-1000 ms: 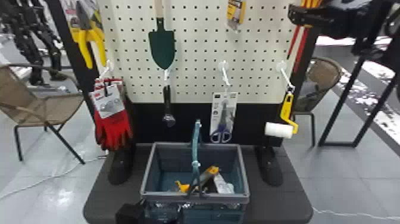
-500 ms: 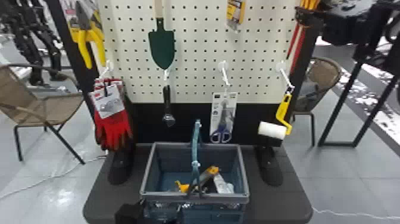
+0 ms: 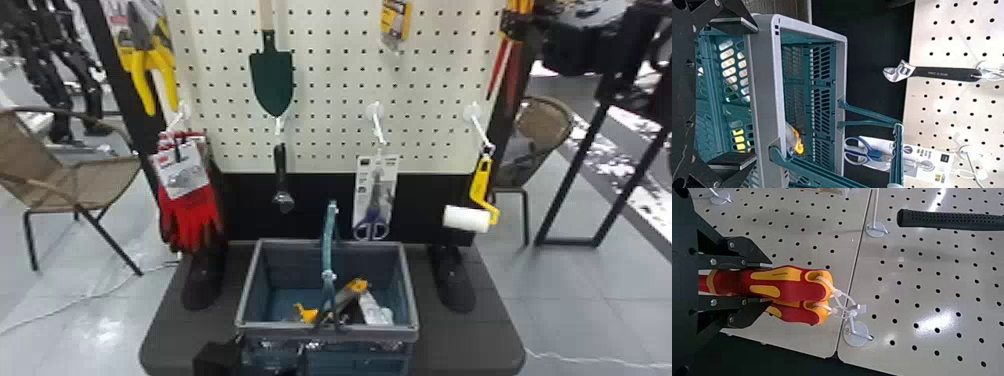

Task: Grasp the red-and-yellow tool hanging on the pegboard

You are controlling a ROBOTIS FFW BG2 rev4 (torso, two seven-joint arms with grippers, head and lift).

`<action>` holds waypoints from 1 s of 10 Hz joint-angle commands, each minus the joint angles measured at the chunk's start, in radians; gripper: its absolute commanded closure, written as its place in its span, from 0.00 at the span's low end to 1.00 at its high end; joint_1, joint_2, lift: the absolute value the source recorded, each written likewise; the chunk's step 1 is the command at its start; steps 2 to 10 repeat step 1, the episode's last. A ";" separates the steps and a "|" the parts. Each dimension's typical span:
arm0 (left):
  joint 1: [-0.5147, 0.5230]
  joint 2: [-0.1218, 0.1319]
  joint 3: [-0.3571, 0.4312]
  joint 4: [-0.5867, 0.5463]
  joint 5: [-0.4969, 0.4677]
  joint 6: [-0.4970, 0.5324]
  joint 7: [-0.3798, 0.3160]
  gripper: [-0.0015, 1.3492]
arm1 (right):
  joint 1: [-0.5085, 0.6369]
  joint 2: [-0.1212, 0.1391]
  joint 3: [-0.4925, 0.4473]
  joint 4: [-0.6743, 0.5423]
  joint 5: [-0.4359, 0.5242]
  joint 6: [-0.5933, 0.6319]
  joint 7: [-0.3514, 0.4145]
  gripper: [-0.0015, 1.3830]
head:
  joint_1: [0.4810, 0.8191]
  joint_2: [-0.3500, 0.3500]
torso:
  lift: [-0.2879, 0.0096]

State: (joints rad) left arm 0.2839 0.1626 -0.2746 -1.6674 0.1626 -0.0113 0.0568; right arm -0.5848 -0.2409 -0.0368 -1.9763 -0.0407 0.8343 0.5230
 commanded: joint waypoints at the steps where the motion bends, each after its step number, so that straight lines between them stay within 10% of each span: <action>1: 0.000 0.000 0.000 0.000 0.000 0.001 0.000 0.12 | 0.000 0.000 0.000 -0.001 -0.001 -0.001 0.000 0.82 | 0.20 0.50 | 0.63; 10: 0.000 0.000 0.000 0.000 0.000 0.001 0.000 0.12 | 0.000 0.000 0.000 -0.001 -0.001 -0.001 0.000 0.82 | 0.20 0.50 | 0.63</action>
